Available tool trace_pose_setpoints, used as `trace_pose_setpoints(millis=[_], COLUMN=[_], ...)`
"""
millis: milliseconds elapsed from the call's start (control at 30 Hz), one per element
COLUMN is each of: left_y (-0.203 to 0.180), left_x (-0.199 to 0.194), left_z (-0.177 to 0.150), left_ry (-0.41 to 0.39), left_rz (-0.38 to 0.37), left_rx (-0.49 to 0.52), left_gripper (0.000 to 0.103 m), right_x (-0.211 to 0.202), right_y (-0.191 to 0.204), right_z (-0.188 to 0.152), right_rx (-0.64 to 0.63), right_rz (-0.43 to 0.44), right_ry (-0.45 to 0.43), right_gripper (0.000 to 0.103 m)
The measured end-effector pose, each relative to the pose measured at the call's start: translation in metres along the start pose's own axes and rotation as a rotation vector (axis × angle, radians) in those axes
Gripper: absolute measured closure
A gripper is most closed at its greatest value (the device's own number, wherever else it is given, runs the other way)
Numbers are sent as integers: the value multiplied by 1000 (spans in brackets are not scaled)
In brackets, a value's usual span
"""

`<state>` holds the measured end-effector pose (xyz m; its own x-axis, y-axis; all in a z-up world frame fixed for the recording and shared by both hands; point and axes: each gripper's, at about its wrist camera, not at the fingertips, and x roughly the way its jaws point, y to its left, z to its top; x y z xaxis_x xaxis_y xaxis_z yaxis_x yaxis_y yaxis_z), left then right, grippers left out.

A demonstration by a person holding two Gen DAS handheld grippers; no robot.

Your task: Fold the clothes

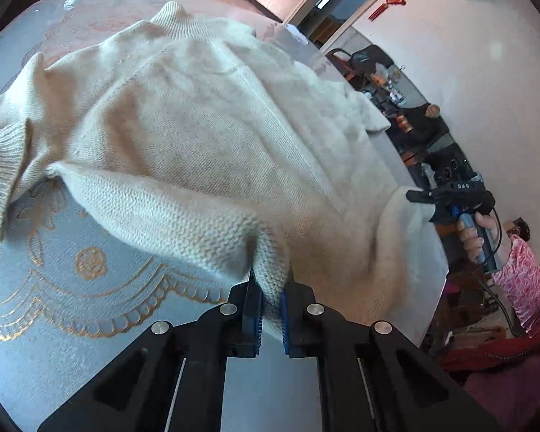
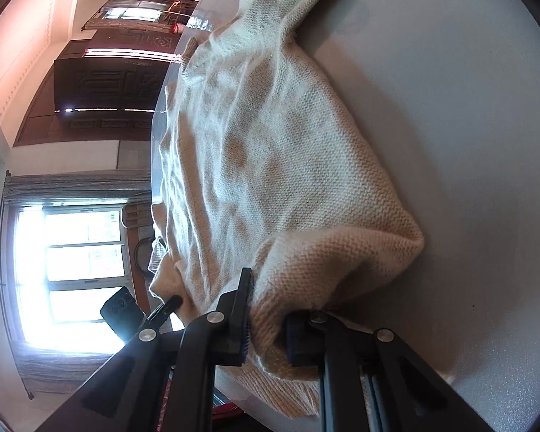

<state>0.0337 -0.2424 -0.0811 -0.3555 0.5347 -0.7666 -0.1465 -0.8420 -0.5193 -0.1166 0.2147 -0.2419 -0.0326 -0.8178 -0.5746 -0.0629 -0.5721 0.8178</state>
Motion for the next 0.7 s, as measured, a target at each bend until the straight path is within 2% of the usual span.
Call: trace_pose_setpoints(millis=[67,167,267,300,333,400,433,533,600,633,700], left_y=[1,-6,-14,-16,-19,-15,-11,10,23,29,34], left_x=[-26,-72,-106,-115,-114,-104,-94,-53,-29,-20,-14], left_z=[3,17,39,47,53,59,59,57,46,40,26], left_ry=[25,12,-68,-93,-102,-125,-137,-109,-81,-70,-68], left_rz=[-13,28,40,38,53,115,135,129,97,77,91], left_rx=[-37,-49,-65,-75,-70,-84,-103,-225,-304,-333,-365], left_gripper=[95,94,91,84,79,53,51,51,51,51,51], right_x=[-2,-4,-2,-1,1,4,4,-5,-16,-22,-34], right_y=[7,21,32,33,32,28,22,5,-4,-5,-4], right_z=[-2,-7,-16,-18,-19,-20,-18,-7,1,6,16], right_rx=[-10,-32,-51,-49,-45,-27,-5,38,49,39,-1], right_rz=[4,16,40,40,32,9,-11,-90,-163,-202,-268], right_ry=[-5,0,13,13,9,-6,-27,-119,-183,-213,-253], right_gripper=[91,92,92,92,92,93,93,94,94,94,94])
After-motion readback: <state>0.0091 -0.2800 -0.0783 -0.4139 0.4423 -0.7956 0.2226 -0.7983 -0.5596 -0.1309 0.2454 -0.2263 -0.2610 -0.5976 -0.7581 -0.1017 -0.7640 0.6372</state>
